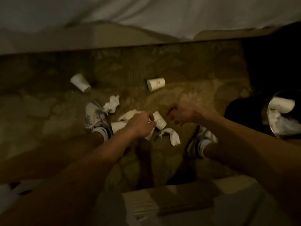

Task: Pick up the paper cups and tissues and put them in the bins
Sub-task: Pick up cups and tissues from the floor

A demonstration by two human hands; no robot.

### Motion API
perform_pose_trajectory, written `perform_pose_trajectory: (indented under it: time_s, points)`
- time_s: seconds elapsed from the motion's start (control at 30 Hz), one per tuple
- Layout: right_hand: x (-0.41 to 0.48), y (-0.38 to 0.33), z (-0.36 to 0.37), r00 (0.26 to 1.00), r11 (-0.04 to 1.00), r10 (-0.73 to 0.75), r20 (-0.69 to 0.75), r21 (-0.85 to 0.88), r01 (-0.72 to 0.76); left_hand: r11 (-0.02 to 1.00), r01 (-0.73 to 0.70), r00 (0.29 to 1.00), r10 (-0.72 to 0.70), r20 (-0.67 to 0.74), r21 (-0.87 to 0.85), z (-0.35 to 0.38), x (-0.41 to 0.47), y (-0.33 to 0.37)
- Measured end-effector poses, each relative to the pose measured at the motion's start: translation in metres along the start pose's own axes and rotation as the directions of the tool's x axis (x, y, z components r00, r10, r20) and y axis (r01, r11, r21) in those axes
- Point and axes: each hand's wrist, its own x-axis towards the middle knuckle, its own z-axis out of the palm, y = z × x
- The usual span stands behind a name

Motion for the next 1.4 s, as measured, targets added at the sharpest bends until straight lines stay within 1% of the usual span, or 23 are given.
perform_pose_trajectory:
  time_s: [0.03,0.1,0.17,0.27,0.33,0.4,0.47,0.57,0.63,0.67,0.7,0.73,0.77,0.83,0.9,0.93,1.0,1.07,1.17,1.23,1.33,1.4]
  points:
    - [0.019,0.011,0.012,0.999,0.996,0.048,0.002,0.069,-0.048,1.0,0.017,0.997,-0.018,0.07,0.025,0.013,0.012,-0.008]
    - [0.048,0.038,0.034,0.989,0.96,0.148,-0.007,0.242,-0.142,0.999,0.05,0.982,-0.051,0.182,0.008,0.033,0.036,-0.012]
    - [0.063,0.067,0.053,0.97,0.904,0.241,-0.009,0.365,-0.221,0.994,0.099,0.969,-0.084,0.233,-0.052,0.052,0.055,-0.016]
    - [0.089,0.112,0.075,0.943,0.862,0.332,0.009,0.404,-0.307,0.969,0.198,0.932,-0.139,0.335,-0.15,0.085,0.078,-0.025]
    - [0.105,0.132,0.083,0.928,0.808,0.371,0.046,0.476,-0.346,0.937,0.272,0.907,-0.175,0.382,-0.218,0.108,0.09,-0.03]
    - [0.12,0.141,0.084,0.897,0.722,0.426,0.115,0.555,-0.414,0.909,0.307,0.914,-0.198,0.354,-0.283,0.125,0.105,-0.035]
    - [0.135,0.143,0.084,0.877,0.657,0.447,0.174,0.602,-0.454,0.847,0.34,0.929,-0.235,0.285,-0.409,0.134,0.121,-0.04]
    - [0.16,0.139,0.081,0.889,0.651,0.401,0.22,0.614,-0.446,0.767,0.312,0.95,-0.246,0.193,-0.56,0.137,0.14,-0.044]
    - [0.172,0.131,0.078,0.888,0.602,0.388,0.246,0.662,-0.447,0.738,0.273,0.961,-0.244,0.134,-0.617,0.134,0.146,-0.045]
    - [0.176,0.126,0.076,0.885,0.566,0.394,0.247,0.694,-0.446,0.756,0.262,0.96,-0.265,0.085,-0.6,0.131,0.148,-0.045]
    - [0.182,0.122,0.074,0.883,0.526,0.404,0.24,0.729,-0.439,0.796,0.257,0.958,-0.284,0.037,-0.547,0.128,0.151,-0.046]
    - [0.185,0.12,0.072,0.88,0.48,0.418,0.226,0.767,-0.425,0.821,0.272,0.953,-0.303,0.021,-0.502,0.129,0.151,-0.047]
    - [0.188,0.118,0.07,0.877,0.433,0.429,0.217,0.802,-0.41,0.824,0.308,0.943,-0.331,0.036,-0.476,0.129,0.151,-0.048]
    - [0.193,0.114,0.064,0.88,0.366,0.423,0.214,0.848,-0.382,0.794,0.398,0.914,-0.387,0.122,-0.459,0.135,0.152,-0.051]
    - [0.197,0.111,0.056,0.891,0.348,0.402,0.211,0.865,-0.362,0.775,0.45,0.893,-0.407,0.194,-0.443,0.144,0.152,-0.051]
    - [0.198,0.109,0.052,0.895,0.343,0.397,0.202,0.873,-0.348,0.771,0.456,0.89,-0.409,0.203,-0.444,0.149,0.151,-0.051]
    - [0.201,0.105,0.044,0.903,0.32,0.393,0.174,0.895,-0.312,0.769,0.441,0.895,-0.412,0.17,-0.463,0.16,0.151,-0.048]
    - [0.205,0.104,0.038,0.91,0.349,0.394,0.13,0.895,-0.279,0.792,0.432,0.898,-0.421,0.127,-0.431,0.171,0.151,-0.045]
    - [0.211,0.11,0.034,0.904,0.475,0.426,0.046,0.839,-0.267,0.899,0.405,0.915,-0.399,0.069,-0.167,0.185,0.154,-0.049]
    - [0.213,0.118,0.035,0.89,0.547,0.455,0.011,0.786,-0.289,0.924,0.379,0.925,-0.378,0.028,-0.047,0.189,0.16,-0.055]
    - [0.213,0.128,0.034,0.888,0.575,0.459,0.0,0.763,-0.297,0.939,0.343,0.939,-0.342,-0.012,0.012,0.191,0.174,-0.065]
    - [0.212,0.131,0.035,0.896,0.597,0.444,0.007,0.743,-0.302,0.95,0.291,0.957,-0.291,-0.012,0.109,0.19,0.182,-0.07]
